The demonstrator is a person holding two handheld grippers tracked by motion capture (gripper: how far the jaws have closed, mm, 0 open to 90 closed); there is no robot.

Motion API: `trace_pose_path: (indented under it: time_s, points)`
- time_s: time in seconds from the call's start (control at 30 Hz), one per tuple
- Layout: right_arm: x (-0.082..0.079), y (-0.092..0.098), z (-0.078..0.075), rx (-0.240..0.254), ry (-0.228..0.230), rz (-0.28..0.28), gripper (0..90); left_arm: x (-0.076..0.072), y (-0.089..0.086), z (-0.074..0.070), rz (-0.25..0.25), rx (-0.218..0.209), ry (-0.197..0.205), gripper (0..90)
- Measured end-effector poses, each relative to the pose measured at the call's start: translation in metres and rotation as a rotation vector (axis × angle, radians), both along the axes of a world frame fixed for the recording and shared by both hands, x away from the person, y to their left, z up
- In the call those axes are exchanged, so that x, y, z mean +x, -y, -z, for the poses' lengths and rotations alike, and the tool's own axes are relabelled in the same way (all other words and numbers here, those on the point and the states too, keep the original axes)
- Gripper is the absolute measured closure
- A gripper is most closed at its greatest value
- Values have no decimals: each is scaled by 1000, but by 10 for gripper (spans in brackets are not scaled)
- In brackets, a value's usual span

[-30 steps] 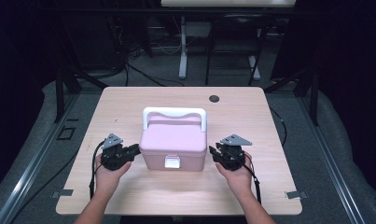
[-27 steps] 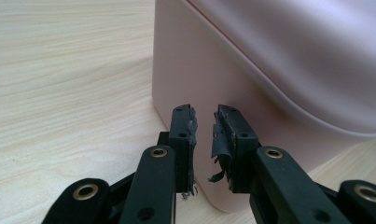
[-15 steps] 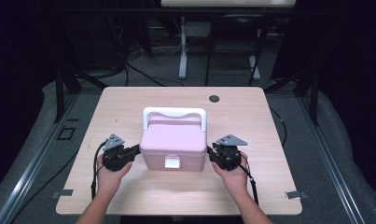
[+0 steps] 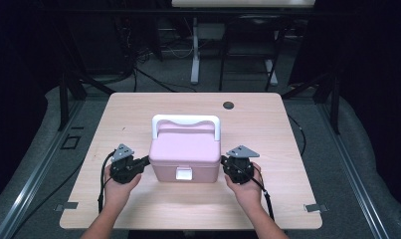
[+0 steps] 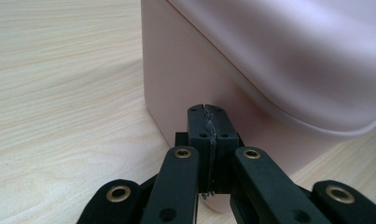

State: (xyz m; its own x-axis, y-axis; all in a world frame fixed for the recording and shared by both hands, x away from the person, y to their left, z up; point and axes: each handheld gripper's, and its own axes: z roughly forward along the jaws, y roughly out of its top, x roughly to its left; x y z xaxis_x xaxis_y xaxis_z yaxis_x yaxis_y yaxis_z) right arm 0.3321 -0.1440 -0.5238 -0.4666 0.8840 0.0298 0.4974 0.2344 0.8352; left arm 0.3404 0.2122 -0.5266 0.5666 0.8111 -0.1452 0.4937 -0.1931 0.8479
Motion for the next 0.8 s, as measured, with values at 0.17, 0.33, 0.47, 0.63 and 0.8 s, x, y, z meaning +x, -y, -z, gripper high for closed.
trace_pose_path:
  time_s: [0.17,0.33,0.47,0.63,0.8]
  points:
    - [-1,2,0,-2,-9,-4,898,-3,2,-1,14,10,1,900]
    - [-2,4,-1,-11,-12,-4,899,-5,4,-2,18,16,-12,900]
    - [-5,6,-2,-19,-15,-6,899,-7,7,-2,20,13,-11,900]
    - [-10,9,-2,-13,-19,-6,900,-11,9,-4,34,26,-14,900]
    - [-18,11,-2,-18,-10,-5,900,-18,11,-5,51,36,-20,900]
